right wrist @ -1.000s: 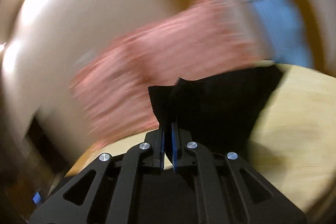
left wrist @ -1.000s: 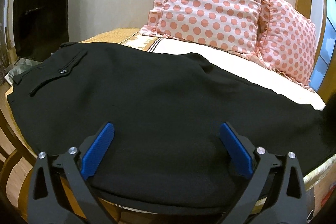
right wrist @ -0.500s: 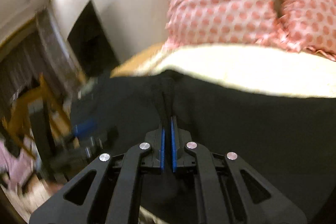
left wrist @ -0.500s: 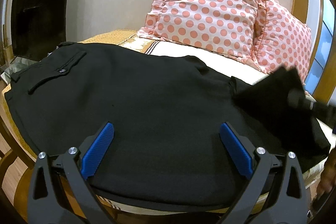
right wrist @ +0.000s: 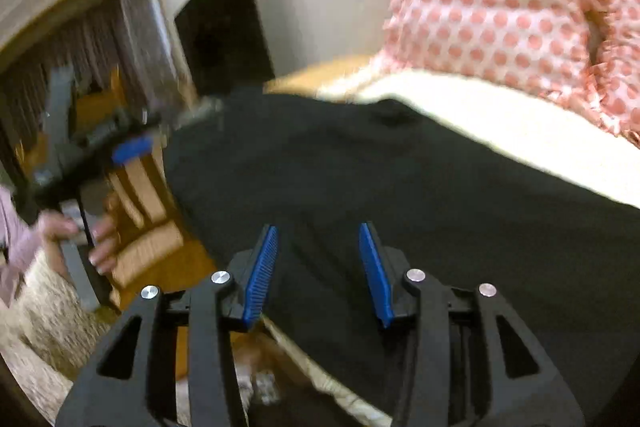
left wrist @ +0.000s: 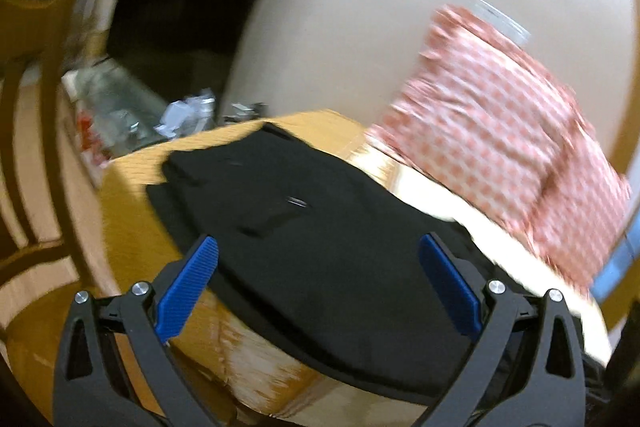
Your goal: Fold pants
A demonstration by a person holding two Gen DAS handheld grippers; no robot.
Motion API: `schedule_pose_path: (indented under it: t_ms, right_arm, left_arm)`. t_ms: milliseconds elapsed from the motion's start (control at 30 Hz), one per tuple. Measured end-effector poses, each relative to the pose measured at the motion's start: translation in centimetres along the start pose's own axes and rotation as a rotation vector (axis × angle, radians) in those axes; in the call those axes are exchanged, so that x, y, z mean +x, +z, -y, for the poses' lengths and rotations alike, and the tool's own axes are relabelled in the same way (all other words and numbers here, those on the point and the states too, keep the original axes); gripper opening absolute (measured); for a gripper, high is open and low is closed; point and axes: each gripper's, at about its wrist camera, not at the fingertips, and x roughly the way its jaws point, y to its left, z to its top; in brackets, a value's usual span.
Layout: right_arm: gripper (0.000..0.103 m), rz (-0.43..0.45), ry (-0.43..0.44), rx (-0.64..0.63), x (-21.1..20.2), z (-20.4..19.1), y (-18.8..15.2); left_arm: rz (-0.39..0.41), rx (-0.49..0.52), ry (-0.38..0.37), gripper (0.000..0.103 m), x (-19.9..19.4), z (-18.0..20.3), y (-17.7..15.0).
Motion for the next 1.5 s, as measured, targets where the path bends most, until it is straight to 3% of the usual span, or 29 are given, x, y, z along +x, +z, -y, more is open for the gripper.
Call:
schedule_pose_path:
  t_ms: [33,100,133,233,400,567,733,1033,1167,1433,1500]
  right_arm:
    - [0.044,0.008,-0.046,0.024,0.1,0.5,0.1]
    - [0.044,-0.126,-0.122,0.03,2.4,1.6,-0.4]
    - [0.043,-0.144,-0.127,0.016,2.8,1.7,-0.9]
    - [0.045,-0.124,-0.146,-0.043,2.6,0.6,-1.2]
    - [0.048,-0.115,-0.108,0.006,2.4,1.3,-1.0]
    - [0.055,-0.113,-0.111,-0.021,2.4,0.6,-1.4]
    - [0.062,-0.115,-0.106,-0.036,2.6,0.4,-1.4]
    - [0.063,-0.113,-0.11,-0.037,2.3,0.2,-1.5]
    - [0.064,-0.11,-0.11,-0.039,2.2,0.2,-1.5]
    - [0.064,-0.108,-0.108,-0.038,2.1,0.2,-1.6]
    - [0.064,-0.107,-0.111,-0.039,2.1,0.1,-1.5]
  left_arm:
    - [-0.005,-0.036,0.004,0.1,0.1,-0.8,0.4]
    - [-0.026,-0.112,0.013,0.099,0.7,-2.6,1.1]
    - [-0.037,-0.135,0.017,0.099,1.0,-3.2,1.2]
    - [-0.071,-0.177,0.012,0.09,1.8,-4.4,1.5]
    - [-0.107,-0.19,-0.028,0.08,2.8,-4.4,1.8]
    - [-0.147,-0.213,-0.017,0.074,3.9,-4.6,1.5]
    - [-0.17,-0.232,0.012,0.061,3.7,-5.0,1.1]
    - [-0.207,-0.269,0.01,0.058,2.5,-4.0,-0.8]
    - [-0.196,-0.293,0.02,0.042,2.4,-4.0,-0.7]
    - [-0.168,-0.234,0.104,0.009,2.2,-3.3,-1.1]
    - [-0.161,-0.226,0.103,0.006,1.8,-3.3,-1.1]
